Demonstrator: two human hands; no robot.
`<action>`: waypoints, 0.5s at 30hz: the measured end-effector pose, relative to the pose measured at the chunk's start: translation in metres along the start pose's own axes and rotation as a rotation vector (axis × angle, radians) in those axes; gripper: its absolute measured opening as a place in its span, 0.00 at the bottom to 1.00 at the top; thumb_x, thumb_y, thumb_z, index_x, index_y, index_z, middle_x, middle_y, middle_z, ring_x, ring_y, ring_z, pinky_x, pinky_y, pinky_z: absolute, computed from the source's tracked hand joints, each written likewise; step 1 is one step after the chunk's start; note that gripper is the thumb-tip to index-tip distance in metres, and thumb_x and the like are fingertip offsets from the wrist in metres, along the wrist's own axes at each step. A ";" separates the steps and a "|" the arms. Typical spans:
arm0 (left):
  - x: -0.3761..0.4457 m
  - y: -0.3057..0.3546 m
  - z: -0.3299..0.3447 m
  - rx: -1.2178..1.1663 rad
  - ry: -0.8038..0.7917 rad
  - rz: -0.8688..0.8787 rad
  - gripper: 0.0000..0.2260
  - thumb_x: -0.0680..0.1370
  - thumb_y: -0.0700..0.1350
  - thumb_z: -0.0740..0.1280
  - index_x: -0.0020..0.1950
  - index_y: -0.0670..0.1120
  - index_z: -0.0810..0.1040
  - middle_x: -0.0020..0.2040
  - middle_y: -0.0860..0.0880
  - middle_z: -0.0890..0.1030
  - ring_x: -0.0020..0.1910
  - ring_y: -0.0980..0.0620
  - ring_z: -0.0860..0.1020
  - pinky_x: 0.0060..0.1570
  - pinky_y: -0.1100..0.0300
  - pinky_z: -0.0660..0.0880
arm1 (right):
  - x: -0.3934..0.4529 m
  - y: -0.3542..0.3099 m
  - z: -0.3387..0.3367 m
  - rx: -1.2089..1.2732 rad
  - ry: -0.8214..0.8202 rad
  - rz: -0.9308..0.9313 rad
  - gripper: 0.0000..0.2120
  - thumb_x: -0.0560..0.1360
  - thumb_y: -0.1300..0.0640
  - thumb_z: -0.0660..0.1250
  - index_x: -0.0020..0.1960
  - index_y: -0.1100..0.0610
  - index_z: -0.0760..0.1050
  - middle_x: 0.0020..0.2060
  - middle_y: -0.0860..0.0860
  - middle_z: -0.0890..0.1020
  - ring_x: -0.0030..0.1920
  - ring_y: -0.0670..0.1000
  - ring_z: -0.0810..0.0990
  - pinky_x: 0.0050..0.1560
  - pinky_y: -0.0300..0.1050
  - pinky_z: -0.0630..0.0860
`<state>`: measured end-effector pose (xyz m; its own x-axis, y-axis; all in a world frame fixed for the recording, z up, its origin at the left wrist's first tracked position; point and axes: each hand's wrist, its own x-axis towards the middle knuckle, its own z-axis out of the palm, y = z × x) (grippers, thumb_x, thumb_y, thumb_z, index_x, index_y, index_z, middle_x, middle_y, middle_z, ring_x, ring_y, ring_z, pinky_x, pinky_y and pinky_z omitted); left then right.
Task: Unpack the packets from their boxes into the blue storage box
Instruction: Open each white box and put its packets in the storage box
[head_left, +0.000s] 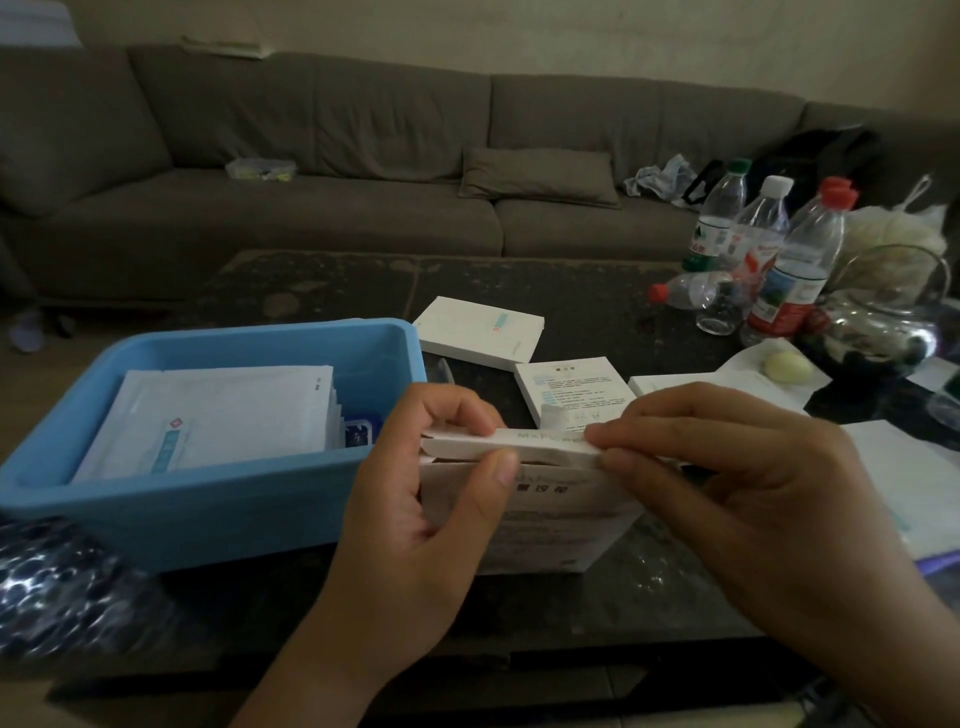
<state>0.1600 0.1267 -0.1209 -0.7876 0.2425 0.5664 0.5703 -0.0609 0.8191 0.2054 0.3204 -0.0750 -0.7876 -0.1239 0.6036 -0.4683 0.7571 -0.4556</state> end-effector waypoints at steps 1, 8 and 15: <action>0.000 0.000 0.000 -0.031 0.004 -0.010 0.05 0.74 0.52 0.65 0.48 0.59 0.73 0.51 0.56 0.78 0.53 0.53 0.78 0.40 0.65 0.77 | 0.000 0.000 0.000 0.016 -0.002 0.006 0.08 0.72 0.48 0.69 0.50 0.43 0.83 0.46 0.39 0.82 0.47 0.42 0.81 0.37 0.28 0.75; 0.002 -0.006 -0.004 -0.112 -0.024 0.031 0.02 0.76 0.53 0.66 0.47 0.58 0.75 0.51 0.52 0.79 0.51 0.51 0.78 0.40 0.65 0.76 | -0.002 0.002 0.006 0.177 -0.004 0.064 0.05 0.71 0.50 0.70 0.45 0.43 0.84 0.46 0.43 0.82 0.48 0.45 0.82 0.31 0.35 0.77; 0.006 -0.017 -0.012 0.084 -0.060 0.218 0.03 0.80 0.56 0.61 0.50 0.59 0.71 0.53 0.58 0.79 0.56 0.53 0.78 0.44 0.70 0.76 | 0.018 -0.004 -0.001 0.445 -0.068 0.406 0.13 0.74 0.40 0.63 0.44 0.43 0.83 0.42 0.43 0.85 0.46 0.42 0.82 0.42 0.37 0.77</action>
<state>0.1427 0.1175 -0.1299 -0.6297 0.2898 0.7208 0.7449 -0.0381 0.6661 0.1937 0.3157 -0.0614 -0.9553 0.0668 0.2881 -0.2363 0.4133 -0.8794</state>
